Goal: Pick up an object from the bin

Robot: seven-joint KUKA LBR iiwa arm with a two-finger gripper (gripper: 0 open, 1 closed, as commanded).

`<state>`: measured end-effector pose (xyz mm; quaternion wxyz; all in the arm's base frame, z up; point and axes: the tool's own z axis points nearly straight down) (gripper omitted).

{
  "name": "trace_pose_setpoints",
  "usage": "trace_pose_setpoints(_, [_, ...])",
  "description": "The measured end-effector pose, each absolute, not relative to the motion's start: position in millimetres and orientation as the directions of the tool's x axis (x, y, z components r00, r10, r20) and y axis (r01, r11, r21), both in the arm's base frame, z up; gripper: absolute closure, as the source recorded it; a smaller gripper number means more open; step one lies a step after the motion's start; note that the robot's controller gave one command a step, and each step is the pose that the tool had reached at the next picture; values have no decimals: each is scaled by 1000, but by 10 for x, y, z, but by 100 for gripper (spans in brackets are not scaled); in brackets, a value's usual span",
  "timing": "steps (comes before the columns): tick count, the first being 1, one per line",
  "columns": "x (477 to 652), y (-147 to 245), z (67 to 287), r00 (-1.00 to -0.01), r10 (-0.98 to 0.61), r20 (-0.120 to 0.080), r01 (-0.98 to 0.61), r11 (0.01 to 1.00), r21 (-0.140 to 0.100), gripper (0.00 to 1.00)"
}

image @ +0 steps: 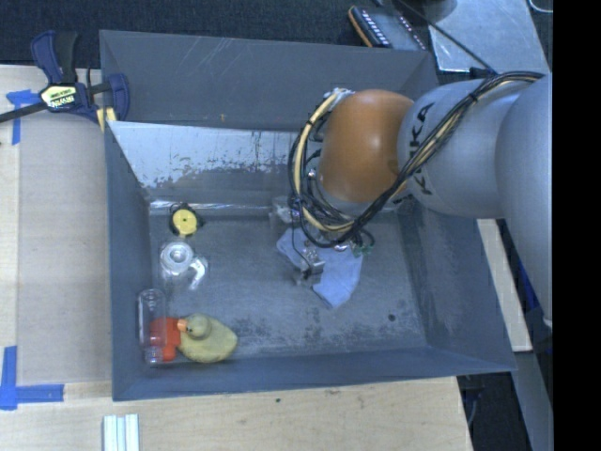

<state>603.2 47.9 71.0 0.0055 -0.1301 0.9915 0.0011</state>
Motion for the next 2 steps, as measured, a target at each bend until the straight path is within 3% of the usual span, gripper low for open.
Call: trace_pose_setpoints(2, [5895, 133, 791, -955, -297, -15, -297, 955, 0, 0])
